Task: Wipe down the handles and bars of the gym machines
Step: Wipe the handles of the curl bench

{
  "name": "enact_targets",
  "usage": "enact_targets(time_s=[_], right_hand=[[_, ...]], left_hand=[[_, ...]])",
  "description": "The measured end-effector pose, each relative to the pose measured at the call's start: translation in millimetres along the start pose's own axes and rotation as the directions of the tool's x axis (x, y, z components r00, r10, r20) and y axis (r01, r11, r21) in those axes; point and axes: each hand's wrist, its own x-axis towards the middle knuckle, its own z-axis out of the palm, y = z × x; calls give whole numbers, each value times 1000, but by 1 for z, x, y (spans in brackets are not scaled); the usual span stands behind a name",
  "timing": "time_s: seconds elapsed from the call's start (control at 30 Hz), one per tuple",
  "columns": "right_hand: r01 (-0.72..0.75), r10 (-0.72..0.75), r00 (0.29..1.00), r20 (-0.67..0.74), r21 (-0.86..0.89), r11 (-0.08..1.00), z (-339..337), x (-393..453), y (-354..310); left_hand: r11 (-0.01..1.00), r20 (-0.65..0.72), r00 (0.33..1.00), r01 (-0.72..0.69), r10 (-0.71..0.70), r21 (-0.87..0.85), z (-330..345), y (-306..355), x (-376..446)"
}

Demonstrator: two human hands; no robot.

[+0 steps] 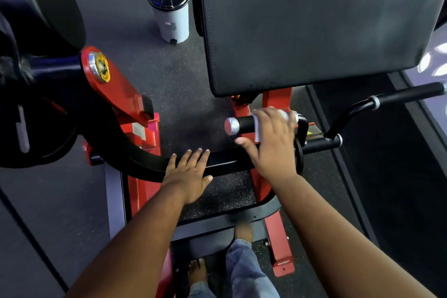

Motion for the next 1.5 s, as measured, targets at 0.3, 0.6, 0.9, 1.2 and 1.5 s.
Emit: enact_targets(time_s=[0.3,0.6,0.9,1.2,1.5], right_hand=[[-92,94,995,22,-64,994,2,0,40],[19,9,991,-134,200,980,22,-14,-5],[-112,216,961,-175,466,877,44,-20,-75],[-222,231,970,-71,113,968,21,-6,-4],[232,-220,968,122,-98,968,-6,19,37]], left_hand=[[1000,41,999,16,-17,17,-4,3,-1],[1000,36,999,13,-14,10,-3,3,-2],[999,34,999,4,-6,34,-4,2,1],[1000,57,998,1,-3,26,-7,3,-1],[1000,22,999,-26,26,9,-3,-1,1]])
